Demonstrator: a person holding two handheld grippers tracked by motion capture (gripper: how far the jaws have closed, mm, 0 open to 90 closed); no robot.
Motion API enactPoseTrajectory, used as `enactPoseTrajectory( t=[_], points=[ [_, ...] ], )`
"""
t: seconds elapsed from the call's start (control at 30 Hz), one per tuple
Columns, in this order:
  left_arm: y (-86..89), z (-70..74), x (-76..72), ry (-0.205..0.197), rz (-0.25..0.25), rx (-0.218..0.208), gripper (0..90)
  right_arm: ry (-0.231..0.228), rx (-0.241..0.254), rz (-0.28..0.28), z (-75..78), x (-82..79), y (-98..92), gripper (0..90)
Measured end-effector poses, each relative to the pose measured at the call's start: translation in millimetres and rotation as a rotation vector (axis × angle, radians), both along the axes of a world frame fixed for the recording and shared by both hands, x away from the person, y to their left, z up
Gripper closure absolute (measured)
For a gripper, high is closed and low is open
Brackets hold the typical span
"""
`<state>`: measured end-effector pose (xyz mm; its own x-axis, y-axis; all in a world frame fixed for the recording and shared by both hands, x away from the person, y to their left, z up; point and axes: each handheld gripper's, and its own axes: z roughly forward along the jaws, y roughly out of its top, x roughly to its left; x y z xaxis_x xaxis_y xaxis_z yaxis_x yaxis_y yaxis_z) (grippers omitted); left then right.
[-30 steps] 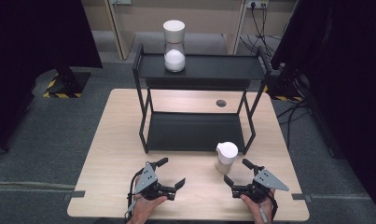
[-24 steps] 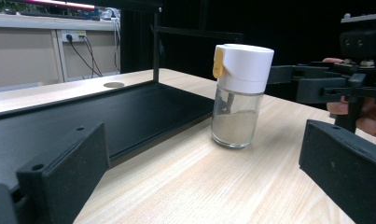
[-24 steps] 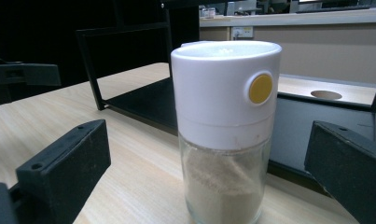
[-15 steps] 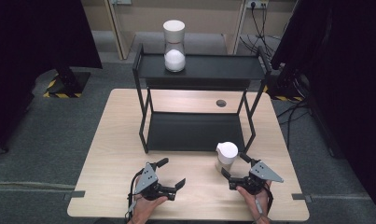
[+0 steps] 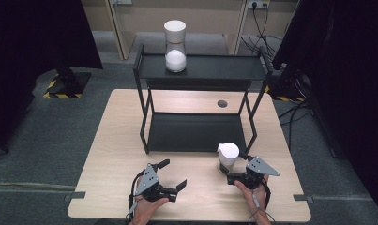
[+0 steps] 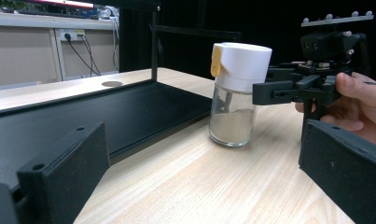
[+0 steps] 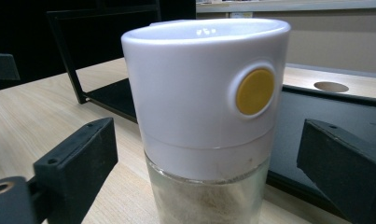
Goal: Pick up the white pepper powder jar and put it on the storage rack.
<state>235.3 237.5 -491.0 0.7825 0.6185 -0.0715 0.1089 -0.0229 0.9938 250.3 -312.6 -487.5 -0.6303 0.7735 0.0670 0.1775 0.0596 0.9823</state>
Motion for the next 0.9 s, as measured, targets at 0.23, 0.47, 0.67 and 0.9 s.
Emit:
enactPoseTrajectory(
  t=[0.23,0.47,0.67,0.9],
  points=[
    [1.2,-0.2,0.9,0.010,-0.003,-0.004,1.0,0.008,-0.021,-0.002,1.8,6.5,3.7,15.6],
    [1.1,-0.7,0.8,0.010,-0.004,-0.005,1.2,0.032,-0.012,0.014,1.1,13.1,4.7,28.5],
    [1.4,-0.8,0.9,0.010,-0.003,-0.005,1.2,0.022,-0.024,0.009,2.8,10.3,6.6,30.3],
    [2.1,-1.2,1.4,0.013,-0.001,-0.006,1.2,0.003,-0.031,0.004,6.4,5.9,8.0,30.7]
  ],
)
